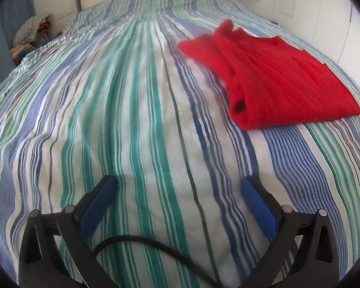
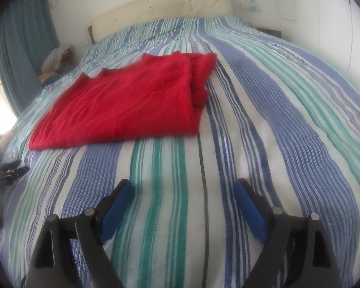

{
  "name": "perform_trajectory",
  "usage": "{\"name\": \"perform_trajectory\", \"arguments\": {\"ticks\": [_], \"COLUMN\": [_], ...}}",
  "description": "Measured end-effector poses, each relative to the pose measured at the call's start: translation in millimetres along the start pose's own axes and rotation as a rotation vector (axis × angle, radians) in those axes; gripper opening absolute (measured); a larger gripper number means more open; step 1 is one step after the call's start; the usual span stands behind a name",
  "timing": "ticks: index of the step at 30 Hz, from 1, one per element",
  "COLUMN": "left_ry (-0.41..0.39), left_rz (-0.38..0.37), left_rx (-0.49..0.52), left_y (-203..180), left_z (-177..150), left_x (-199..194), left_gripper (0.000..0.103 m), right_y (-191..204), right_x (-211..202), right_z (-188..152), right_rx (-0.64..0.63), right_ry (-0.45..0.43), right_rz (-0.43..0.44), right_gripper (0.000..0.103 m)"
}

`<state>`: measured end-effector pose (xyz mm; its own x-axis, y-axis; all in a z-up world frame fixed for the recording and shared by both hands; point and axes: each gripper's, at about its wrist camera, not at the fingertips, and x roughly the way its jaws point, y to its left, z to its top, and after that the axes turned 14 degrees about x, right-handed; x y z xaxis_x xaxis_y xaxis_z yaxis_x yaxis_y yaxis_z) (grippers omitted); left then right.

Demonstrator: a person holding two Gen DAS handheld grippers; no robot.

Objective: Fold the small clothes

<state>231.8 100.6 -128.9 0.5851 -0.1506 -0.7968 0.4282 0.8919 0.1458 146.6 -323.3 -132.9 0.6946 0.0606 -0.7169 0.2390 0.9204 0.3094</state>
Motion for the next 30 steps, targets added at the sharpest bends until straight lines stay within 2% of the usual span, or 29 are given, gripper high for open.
{"name": "perform_trajectory", "arguments": {"ticks": [30], "left_ry": [0.001], "left_rz": [0.000], "left_rx": [-0.001], "left_y": [0.3], "left_z": [-0.1], "left_x": [-0.2], "left_gripper": [0.103], "right_y": [-1.6], "right_x": [1.9], "right_z": [0.3], "right_rx": [0.006], "right_ry": [0.002], "right_rz": [0.011], "right_gripper": [0.089]}}
